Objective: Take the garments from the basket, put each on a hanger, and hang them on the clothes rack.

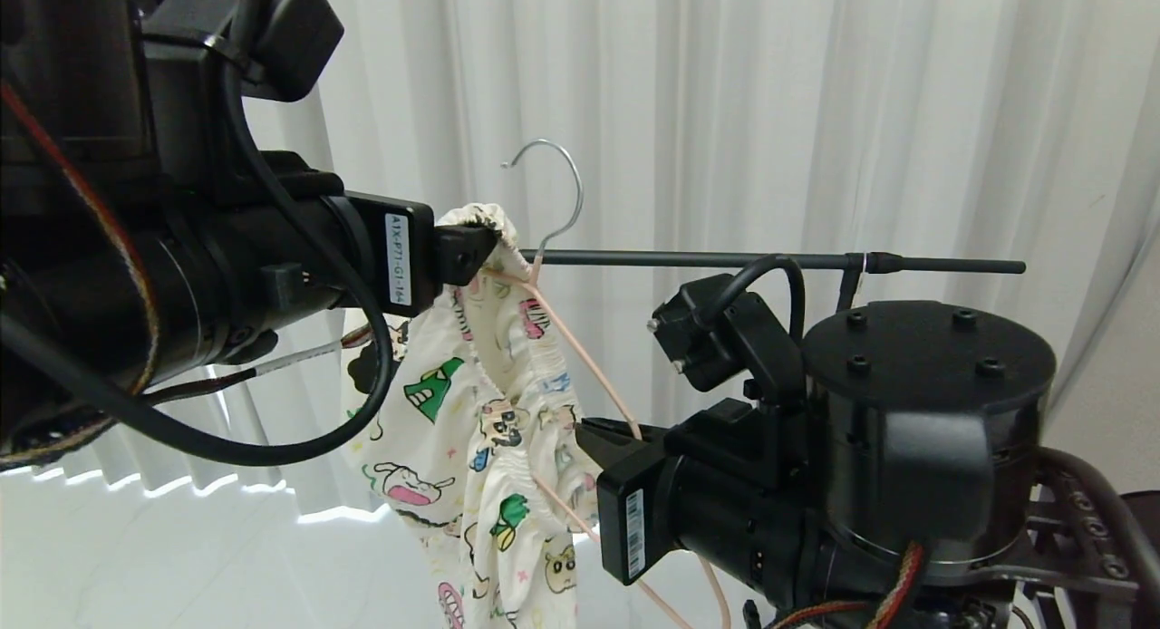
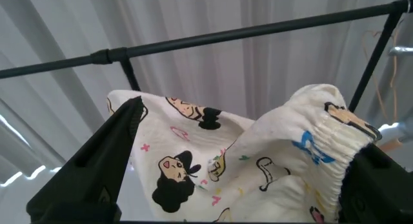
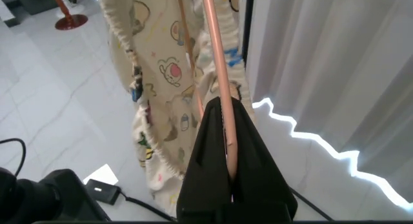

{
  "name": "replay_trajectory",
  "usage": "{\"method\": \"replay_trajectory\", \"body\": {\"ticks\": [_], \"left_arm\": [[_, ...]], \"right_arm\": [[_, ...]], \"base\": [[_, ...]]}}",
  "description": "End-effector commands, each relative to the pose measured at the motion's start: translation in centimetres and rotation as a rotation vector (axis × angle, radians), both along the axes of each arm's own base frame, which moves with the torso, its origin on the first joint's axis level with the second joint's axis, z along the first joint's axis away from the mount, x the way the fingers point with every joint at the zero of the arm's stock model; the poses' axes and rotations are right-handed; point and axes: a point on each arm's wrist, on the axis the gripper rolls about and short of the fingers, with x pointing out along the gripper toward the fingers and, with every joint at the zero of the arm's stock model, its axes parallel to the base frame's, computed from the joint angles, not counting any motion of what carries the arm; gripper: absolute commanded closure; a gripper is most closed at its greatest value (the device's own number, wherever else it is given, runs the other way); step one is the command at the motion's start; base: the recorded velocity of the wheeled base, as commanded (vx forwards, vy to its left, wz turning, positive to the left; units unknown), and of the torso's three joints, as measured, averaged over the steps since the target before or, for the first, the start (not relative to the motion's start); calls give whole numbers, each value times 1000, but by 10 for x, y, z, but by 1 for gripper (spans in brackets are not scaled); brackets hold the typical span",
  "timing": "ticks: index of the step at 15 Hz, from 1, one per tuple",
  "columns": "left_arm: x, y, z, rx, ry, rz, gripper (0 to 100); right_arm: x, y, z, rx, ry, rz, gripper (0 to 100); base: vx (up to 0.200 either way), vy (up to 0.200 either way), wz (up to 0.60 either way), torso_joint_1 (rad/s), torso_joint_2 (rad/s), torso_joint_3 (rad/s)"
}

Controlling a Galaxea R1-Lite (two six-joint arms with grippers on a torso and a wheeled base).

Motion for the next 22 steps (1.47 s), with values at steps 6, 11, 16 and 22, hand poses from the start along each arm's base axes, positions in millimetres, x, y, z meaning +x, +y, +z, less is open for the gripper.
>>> {"method": "replay_trajectory", "body": {"ticks": [6,11,16,22], "left_arm": [[-5,-4,-16,43,39,-26,0],[-15,-4,-25,67,56,-60,0],[-18,0,-23,53,42,-57,0],[-38,20,-40,76,65,-69,0]], "right_arm": [[4,-1,6,16,-13,-39,100],[11,-3,11,23,-34,-61,100],[18,-5,10,-3,-64,-116,100],[23,-16,16,1,-140,-155,100]], "base": [[0,0,0,0,0,0],[0,0,0,0,0,0],[0,0,0,0,0,0],[0,0,0,0,0,0]]}}
